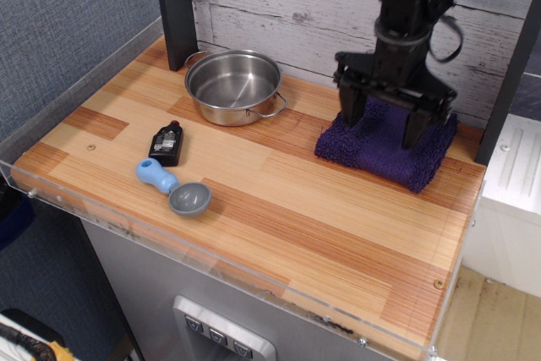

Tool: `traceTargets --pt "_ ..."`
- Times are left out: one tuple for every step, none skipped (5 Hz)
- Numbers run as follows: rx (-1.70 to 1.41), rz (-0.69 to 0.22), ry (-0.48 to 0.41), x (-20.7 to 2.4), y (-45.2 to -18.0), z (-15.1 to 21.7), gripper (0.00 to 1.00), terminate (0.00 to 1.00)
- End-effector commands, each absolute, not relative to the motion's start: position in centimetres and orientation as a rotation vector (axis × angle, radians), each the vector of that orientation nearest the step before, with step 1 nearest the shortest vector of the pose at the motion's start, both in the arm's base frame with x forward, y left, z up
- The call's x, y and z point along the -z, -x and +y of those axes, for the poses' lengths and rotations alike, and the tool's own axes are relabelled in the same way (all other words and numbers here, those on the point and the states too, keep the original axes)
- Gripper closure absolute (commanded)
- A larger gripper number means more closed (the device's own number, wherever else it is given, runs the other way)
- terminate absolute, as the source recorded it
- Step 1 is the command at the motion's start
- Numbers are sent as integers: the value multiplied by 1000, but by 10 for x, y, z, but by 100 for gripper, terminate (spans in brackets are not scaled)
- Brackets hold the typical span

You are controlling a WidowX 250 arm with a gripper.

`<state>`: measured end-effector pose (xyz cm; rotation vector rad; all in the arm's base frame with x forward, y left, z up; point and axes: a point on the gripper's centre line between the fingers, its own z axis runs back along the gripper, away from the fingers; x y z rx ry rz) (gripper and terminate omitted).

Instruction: Move the cloth to the right of the pot.

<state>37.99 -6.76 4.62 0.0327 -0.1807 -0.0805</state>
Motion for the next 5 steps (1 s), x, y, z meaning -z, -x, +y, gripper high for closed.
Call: traceTargets --pt "59 -348 -58 -120 -387 -63 0 0" --pt "57 -386 -117 -141 -377 -56 0 0" --pt "57 -386 -117 -141 -377 -56 0 0" --pt "57 -386 -117 -141 -377 -56 0 0" --pt "57 -386 -117 -141 -377 -56 0 0"
